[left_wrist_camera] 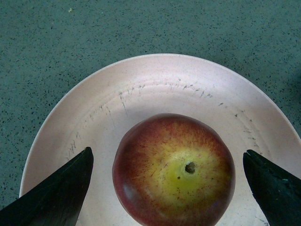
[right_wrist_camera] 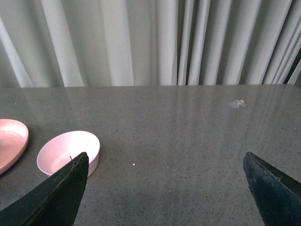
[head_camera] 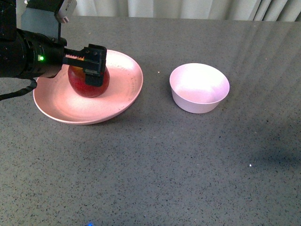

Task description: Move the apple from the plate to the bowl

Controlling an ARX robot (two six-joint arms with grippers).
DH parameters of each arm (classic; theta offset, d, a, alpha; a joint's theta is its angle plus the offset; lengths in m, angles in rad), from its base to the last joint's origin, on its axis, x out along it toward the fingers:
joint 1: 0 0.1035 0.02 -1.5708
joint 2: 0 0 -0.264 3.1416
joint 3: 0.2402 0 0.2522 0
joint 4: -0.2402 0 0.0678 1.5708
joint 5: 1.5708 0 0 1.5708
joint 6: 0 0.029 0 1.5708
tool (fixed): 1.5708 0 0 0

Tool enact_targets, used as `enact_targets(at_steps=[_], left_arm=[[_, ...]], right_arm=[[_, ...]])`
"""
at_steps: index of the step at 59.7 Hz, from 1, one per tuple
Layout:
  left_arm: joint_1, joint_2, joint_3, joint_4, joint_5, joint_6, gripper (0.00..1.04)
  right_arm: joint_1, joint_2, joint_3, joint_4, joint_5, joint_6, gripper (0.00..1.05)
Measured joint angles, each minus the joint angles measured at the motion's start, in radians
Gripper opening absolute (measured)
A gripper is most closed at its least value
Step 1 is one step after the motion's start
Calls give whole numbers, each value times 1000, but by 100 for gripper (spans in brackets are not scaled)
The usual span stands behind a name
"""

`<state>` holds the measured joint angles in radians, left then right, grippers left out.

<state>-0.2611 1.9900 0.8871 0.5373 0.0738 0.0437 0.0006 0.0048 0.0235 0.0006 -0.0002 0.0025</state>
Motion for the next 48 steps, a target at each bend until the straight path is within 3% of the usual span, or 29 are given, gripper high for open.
enact_targets(at_steps=[43,48], left_arm=[[-21,43,-1,-1,-23,39,96],[-22,45,-1,-1,-30,41,87]], right_arm=[[0,0,0,0,0,0,96],[0,0,0,0,0,0,96]])
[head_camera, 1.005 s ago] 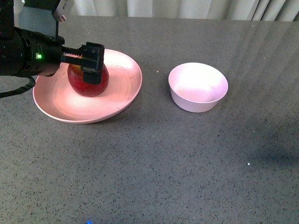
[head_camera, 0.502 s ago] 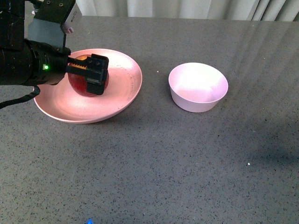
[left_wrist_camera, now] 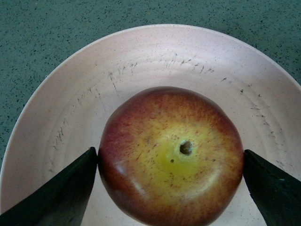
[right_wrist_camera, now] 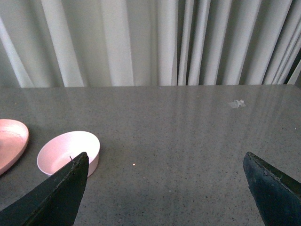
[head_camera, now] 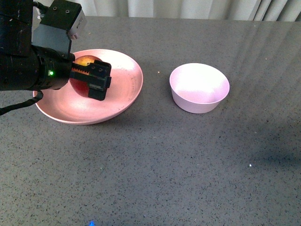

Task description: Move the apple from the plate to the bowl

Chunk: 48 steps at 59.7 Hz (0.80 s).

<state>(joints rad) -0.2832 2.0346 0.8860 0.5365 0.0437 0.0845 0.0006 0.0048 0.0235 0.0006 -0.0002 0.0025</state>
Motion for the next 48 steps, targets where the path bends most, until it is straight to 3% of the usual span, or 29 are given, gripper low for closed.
enact_targets(at_steps=[4,9,28,48], left_arm=[[-2,0,0,0,-5,0,78],[-3,0,0,1,-10,1,75],[-35,-98,-36,-2,20,16,75],[-180,-171,12,-69,35,11,74]], right_arm=[[0,0,0,0,0,0,96],[0,0,0,0,0,0,96],[0,0,0,0,0,0,96],[0,0,0,0,0,0,96]])
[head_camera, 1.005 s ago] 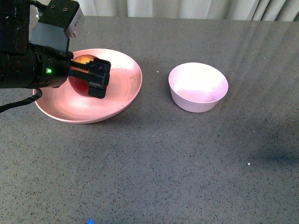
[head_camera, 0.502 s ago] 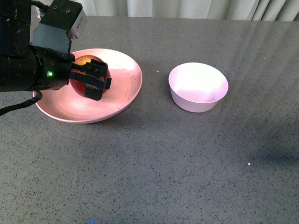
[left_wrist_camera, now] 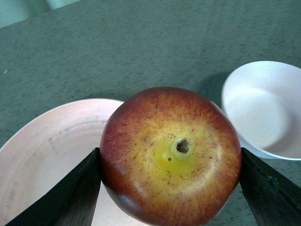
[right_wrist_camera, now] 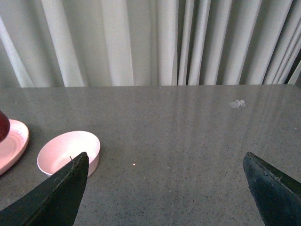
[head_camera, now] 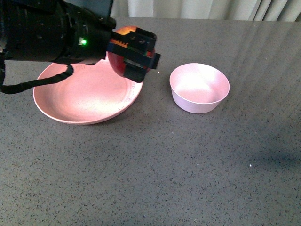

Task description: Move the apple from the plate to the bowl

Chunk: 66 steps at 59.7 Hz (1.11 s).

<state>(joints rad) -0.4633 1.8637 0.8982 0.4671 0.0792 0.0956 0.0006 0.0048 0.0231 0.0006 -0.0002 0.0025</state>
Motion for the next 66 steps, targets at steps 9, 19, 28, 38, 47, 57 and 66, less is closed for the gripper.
enact_targets(at_steps=[9,19,28,38,47,57,66], left_arm=[[-72,0,23,-14,-5,-11,74],[-138,1,39,-25,-17,-17,74],[-187,7,46,-26,-27,-18,74],[-218,37,71,-29,-40,-19,74],[-228,79,113,-39,-66,-27,74],[-231,120,167,-61,-81,-37,74],[-235,148,212,-83,-83,-40,74]], right_arm=[[0,0,0,0,0,0,96],[0,0,0,0,0,0,96],[0,0,0,0,0,0,96],[0,0,0,0,0,0,96],[0,0,0,0,0,0,96],[0,0,0,0,0,0,96],[0,0,0,0,0,0,96]])
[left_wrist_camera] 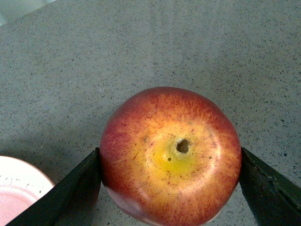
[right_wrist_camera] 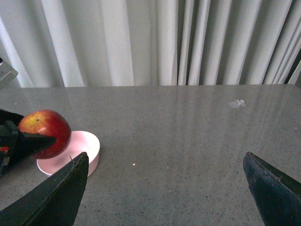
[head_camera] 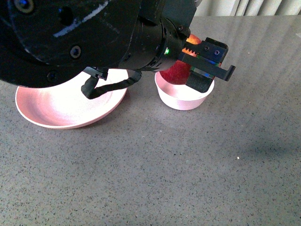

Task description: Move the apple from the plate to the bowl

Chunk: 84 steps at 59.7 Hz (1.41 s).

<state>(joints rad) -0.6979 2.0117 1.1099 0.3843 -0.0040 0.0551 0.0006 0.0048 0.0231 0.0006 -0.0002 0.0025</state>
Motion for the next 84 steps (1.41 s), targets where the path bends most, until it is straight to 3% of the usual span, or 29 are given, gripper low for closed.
enact_targets(at_steps=[40,44,49,71,84], left_arm=[[-13,95,95,-51,-1,18,74],[-14,103,105,-53,-1,17,88],[-15,104,109,-56,-1,18,98],[-18,103,121,-56,7,-5,96],[33,13,97,-56,79,-83,96]], right_arm=[[0,0,0,0,0,0,96],[0,0,0,0,0,0,96],[0,0,0,0,0,0,96],[0,0,0,0,0,0,96],[0,0,0,0,0,0,96]])
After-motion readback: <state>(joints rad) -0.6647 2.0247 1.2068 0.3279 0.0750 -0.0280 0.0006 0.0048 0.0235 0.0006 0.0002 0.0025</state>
